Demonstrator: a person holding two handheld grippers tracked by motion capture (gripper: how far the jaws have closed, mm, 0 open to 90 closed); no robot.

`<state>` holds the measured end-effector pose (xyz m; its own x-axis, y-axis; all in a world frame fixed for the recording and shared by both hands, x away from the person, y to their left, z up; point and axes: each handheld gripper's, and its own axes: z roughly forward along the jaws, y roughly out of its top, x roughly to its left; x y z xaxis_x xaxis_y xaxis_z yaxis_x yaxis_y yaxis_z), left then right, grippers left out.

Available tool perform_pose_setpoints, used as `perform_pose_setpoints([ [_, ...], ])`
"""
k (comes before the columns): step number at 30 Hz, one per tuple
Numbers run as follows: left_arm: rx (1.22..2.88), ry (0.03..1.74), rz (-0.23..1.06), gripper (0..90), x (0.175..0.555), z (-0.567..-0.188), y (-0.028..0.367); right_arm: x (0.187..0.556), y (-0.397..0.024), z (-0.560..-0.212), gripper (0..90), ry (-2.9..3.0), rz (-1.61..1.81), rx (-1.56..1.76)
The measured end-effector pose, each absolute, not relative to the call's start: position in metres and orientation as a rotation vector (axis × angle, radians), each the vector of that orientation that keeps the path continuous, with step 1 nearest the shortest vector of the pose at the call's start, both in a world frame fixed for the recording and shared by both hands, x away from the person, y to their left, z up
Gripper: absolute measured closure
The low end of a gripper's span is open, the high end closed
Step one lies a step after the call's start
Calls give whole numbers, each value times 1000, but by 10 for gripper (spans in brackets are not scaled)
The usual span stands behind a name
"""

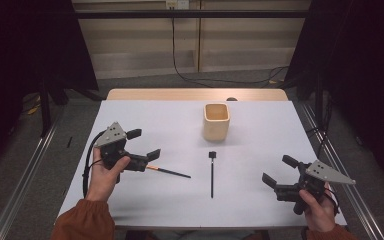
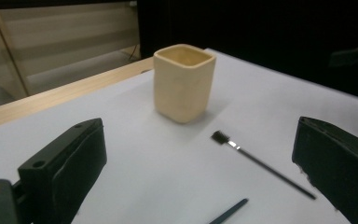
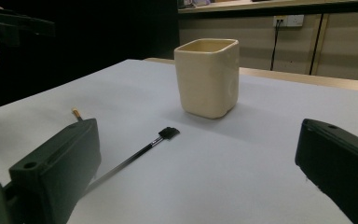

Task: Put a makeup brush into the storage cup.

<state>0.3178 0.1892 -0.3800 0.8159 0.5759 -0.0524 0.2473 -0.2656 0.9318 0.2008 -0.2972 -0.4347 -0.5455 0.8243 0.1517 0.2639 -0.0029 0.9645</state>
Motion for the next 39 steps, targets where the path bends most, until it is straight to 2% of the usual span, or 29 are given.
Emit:
perform_pose_setpoints([
  [7, 1968, 586, 339, 37, 326, -381, 179, 199, -298, -434, 0, 1814, 1577, 1118],
  [13, 2063, 549, 405, 47, 330, -373, 173, 198, -297, -434, 0, 1829, 1563, 1109],
  [16, 2097, 548, 341, 43, 334, -371, 174, 198, -297, -434, 0, 1834, 1560, 1110],
  [22, 2203, 538, 307, 46, 344, -374, 170, 198, -297, -434, 0, 1841, 1552, 1107],
  [25, 2237, 550, 231, 44, 348, -377, 166, 197, -297, -434, 0, 1844, 1552, 1104],
  [39, 2427, 520, 143, 45, 358, -389, 154, 197, -298, -435, 0, 1856, 1539, 1107],
])
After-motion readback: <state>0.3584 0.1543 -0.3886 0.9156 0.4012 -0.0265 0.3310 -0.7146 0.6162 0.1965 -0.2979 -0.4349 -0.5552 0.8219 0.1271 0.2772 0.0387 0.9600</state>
